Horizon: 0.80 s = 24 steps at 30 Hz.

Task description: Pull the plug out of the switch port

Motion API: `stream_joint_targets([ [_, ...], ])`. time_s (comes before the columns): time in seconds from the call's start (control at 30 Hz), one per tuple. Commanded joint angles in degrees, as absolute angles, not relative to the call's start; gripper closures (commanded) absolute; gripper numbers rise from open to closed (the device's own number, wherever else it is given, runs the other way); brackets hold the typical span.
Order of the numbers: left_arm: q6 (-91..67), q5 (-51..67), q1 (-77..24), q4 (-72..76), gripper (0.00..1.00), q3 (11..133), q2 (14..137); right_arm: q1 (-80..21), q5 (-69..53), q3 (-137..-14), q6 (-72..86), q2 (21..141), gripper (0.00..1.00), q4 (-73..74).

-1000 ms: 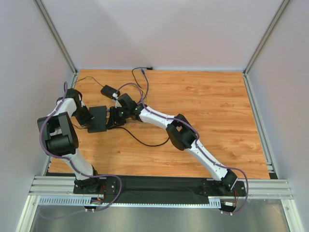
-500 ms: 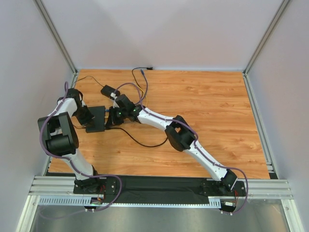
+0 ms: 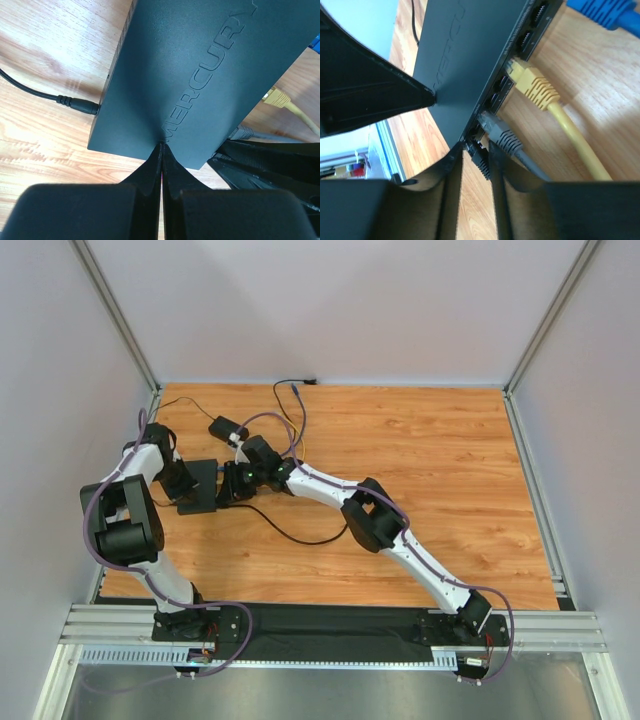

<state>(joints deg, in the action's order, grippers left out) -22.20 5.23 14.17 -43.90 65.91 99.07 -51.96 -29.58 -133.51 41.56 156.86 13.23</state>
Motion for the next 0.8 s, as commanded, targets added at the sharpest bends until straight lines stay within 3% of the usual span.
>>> stream_joint_targets([
  [0.0,-21.7,3.7,14.5,-44.3,1.00,66.6,99.1,-52.1,-32.8,-131.0,38.2,157.4,0.67,20.8],
  [0.77,-22.5,6.9,14.6,-43.4,1.00,64.7,100.6,-53.3,-31.8,-138.2,39.2,163.6,0.70,20.0],
])
